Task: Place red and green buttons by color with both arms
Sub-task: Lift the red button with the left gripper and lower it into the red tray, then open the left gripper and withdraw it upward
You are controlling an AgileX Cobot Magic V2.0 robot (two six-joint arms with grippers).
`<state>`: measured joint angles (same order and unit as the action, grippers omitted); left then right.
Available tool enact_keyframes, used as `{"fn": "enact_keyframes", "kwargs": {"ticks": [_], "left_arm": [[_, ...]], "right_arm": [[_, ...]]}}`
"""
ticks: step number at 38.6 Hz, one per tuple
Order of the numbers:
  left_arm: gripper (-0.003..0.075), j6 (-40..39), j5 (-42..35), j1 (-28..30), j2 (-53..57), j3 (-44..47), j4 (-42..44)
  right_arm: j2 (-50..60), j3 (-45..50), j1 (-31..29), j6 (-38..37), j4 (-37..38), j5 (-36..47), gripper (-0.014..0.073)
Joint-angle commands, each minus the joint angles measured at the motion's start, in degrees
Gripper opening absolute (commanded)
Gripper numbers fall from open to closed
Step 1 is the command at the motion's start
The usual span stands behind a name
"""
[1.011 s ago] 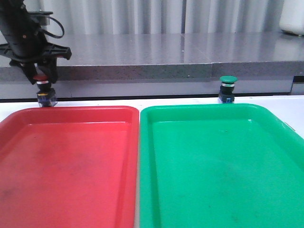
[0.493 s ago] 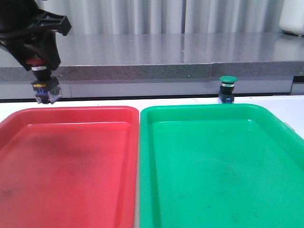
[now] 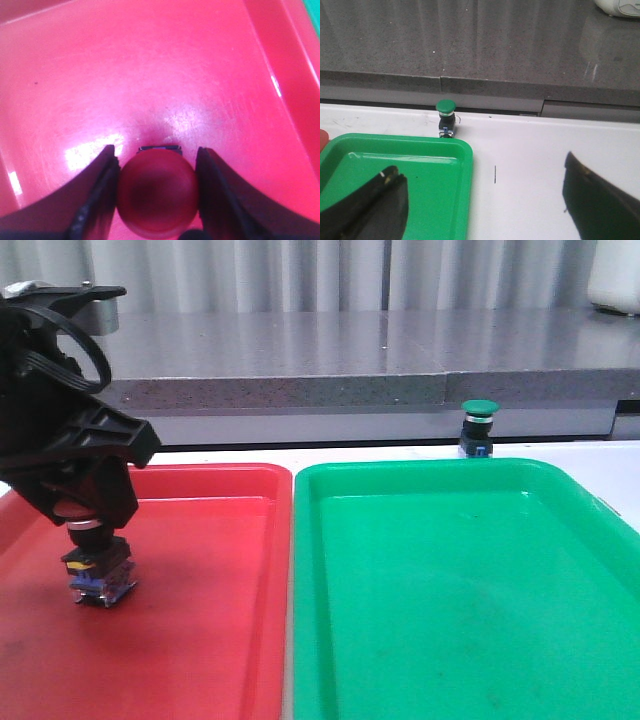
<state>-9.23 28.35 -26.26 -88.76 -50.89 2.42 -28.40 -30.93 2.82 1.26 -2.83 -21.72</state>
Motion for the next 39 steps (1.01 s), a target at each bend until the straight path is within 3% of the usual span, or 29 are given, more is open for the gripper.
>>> {"fn": "enact_keyframes", "kwargs": {"ticks": [1,10,20,24,27,36,39], "left_arm": [[0.0241,-0.87,-2.8,-0.51,2.51,-1.12,0.03],[0.0489,-0.87,-2.55,-0.51,3.0,-1.59,-1.27],[0.0498,-0.87,-0.15,0.1,10.88,-5.03,0.23],[0.0449,-0.87,0.6,2.92,15.03,-5.03,0.67],[0.0356,-0.76,1.43,5.46,18.39,-4.58,0.67],[-0.002,-0.27,-2.42,12.64,34.09,3.77,1.21],[-0.002,-0.27,-4.39,14.55,41.15,8.68,1.57]], "right_arm": [[-0.46,-2.06,-0.41,-0.03,0.29,4.25,0.064],[-0.46,-2.06,-0.41,-0.03,0.29,4.25,0.064],[-0.46,-2.06,-0.41,-0.03,0.29,4.25,0.064],[-0.46,-2.06,-0.41,-0.03,0.29,4.25,0.064],[-0.46,-2.06,-0.41,-0.03,0.29,4.25,0.064],[-0.46,-2.06,-0.41,-0.03,0.29,4.25,0.064],[-0.46,-2.06,-0.41,-0.03,0.29,4.25,0.064]]}}
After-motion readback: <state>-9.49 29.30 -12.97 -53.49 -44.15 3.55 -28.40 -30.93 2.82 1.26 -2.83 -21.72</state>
